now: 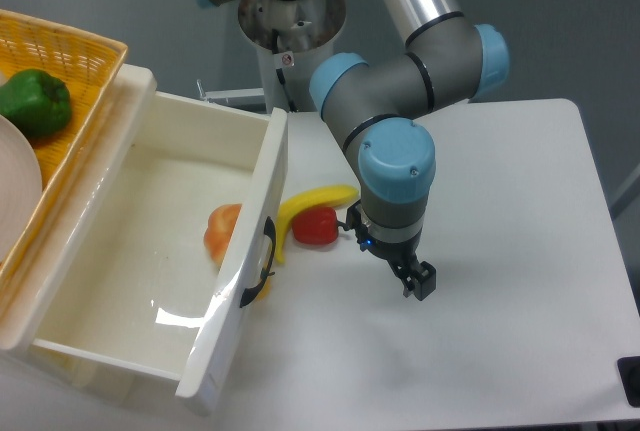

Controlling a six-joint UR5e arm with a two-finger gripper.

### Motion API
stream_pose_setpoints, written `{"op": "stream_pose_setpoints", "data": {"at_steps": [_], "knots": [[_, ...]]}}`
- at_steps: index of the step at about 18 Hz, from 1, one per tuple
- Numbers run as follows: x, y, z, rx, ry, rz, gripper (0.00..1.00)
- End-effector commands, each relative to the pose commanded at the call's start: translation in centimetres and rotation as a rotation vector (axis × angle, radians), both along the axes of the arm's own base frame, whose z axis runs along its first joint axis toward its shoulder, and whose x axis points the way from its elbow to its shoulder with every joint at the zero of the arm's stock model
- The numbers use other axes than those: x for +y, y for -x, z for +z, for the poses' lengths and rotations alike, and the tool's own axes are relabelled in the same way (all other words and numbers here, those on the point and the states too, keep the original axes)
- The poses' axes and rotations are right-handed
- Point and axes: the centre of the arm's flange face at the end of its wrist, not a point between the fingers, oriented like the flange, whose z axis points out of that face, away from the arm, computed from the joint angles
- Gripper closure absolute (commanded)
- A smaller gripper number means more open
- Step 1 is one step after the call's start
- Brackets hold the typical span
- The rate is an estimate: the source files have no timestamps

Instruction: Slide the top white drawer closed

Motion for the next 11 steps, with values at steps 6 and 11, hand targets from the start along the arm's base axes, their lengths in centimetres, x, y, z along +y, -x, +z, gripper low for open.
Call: {"op": "stream_pose_setpoints", "data": {"at_steps": [6, 11], "knots": [[0.2, -0.3, -0.3, -0.025, -0.026, 0.008, 0.0], [-1.1, -0.1, -1.0, -0.077, -0.066, 0.029, 0.0]]}}
